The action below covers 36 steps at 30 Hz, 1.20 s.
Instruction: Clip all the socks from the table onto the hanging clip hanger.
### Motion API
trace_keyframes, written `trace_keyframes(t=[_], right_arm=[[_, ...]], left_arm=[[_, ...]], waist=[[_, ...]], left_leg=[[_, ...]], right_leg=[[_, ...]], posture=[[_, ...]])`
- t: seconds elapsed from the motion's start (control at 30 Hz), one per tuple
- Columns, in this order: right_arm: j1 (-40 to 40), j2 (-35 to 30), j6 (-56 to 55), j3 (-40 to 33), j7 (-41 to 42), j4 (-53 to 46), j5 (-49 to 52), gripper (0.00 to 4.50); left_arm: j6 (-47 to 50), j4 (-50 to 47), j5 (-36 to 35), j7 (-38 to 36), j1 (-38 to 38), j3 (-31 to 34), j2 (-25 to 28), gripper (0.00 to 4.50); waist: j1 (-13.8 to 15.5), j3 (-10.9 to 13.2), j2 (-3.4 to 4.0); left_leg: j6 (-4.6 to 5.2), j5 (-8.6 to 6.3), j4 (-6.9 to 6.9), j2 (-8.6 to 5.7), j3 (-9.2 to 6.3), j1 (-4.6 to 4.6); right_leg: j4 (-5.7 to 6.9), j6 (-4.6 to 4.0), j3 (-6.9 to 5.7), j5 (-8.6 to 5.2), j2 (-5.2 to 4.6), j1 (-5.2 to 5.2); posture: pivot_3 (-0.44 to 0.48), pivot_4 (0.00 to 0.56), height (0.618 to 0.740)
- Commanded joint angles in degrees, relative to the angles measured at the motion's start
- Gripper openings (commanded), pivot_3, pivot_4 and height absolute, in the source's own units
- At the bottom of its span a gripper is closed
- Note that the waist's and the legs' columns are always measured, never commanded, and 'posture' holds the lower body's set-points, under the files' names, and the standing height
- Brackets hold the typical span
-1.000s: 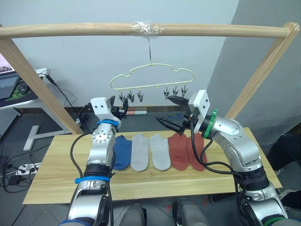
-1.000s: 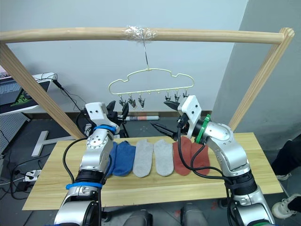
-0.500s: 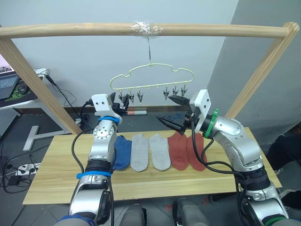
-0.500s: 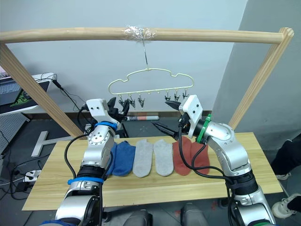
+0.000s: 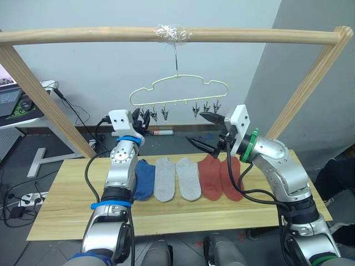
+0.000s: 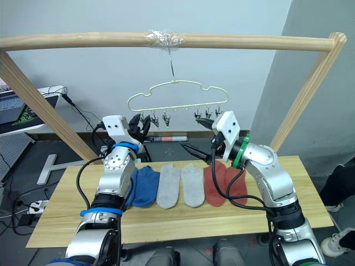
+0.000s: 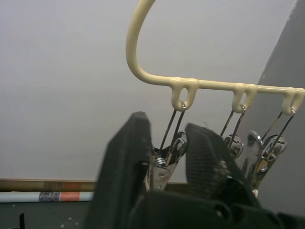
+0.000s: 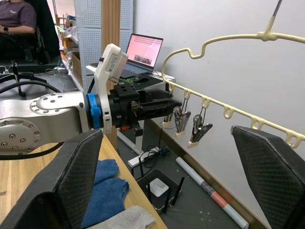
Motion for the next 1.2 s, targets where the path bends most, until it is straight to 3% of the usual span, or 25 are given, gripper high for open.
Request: trace_keyframes(t=[0.03,0.13,0.47,0.6,0.77,0.87,1.2], right_arm=[[-0.9,-0.1,0.2,-1.2,-0.3,-3.2,1.4,4.50],[-0.8,0.0,0.4,-1.2,-0.3,-3.3,1.4,4.50],[-0.2,1.4,-0.1,-0.2,-1.4,-2.3,-0.1,4.50],[7.0,-3.6,-7.6,2.5,-4.9,9.0,-11.8,4.50],[8.6,-3.9,-8.5,0.1,-10.3,20.8,-15.5,4.50],[7.4,-2.5,-5.2,-1.8,-13.2,30.7,-15.4,4.50],[-0.2,2.5,-9.4,-2.5,-17.4,53.6,-18.1,4.50]], left_arm=[[-0.7,-1.4,-0.9,-0.2,-1.2,0.7,-0.2,0.37],[-0.6,-1.4,-1.2,-0.2,-1.3,0.7,-0.3,0.02],[2.7,-3.4,-3.4,-3.0,-0.7,1.1,0.9,0.02],[6.7,-5.6,-5.8,-5.7,-0.3,1.6,1.6,0.02],[8.9,-7.7,-6.8,-7.5,0.5,1.7,2.6,0.02],[9.6,-8.2,-6.4,-7.7,1.3,1.9,3.4,0.02],[10.4,-9.7,-6.1,-7.5,2.4,1.3,2.8,0.02]], waist=[[0.0,0.0,0.00],[0.0,0.0,0.00],[0.0,0.0,0.00],[0.2,0.0,-0.04],[-0.1,0.4,0.02],[-0.2,0.5,-0.08],[-0.1,0.6,-0.07]], left_leg=[[0.00,0.00,0.00,0.00,0.00,0.00],[0.00,0.00,0.00,0.00,0.00,0.00],[0.00,0.00,0.00,0.00,0.00,0.00],[0.00,0.00,-0.01,-0.01,-0.06,0.02],[0.00,0.00,0.02,-0.07,0.16,0.02],[0.00,0.00,-0.01,0.05,0.14,0.06],[0.00,0.00,0.00,0.04,0.15,0.07]], right_leg=[[0.00,0.00,0.00,0.00,0.00,0.00],[0.00,0.02,0.00,-0.01,0.00,0.00],[0.00,0.08,0.00,-0.05,0.00,0.00],[-0.05,0.24,-0.06,-0.14,0.00,0.08],[-0.01,0.22,0.12,-0.13,-0.09,0.00],[0.03,0.22,0.11,-0.13,-0.08,0.00],[0.04,0.19,0.14,-0.11,0.00,0.00]], posture=[[-0.063,0.160,0.740],[-0.062,0.160,0.740],[-0.060,0.160,0.740],[-0.042,0.166,0.740],[-0.031,0.169,0.740],[-0.030,0.171,0.740],[-0.017,0.171,0.740]])
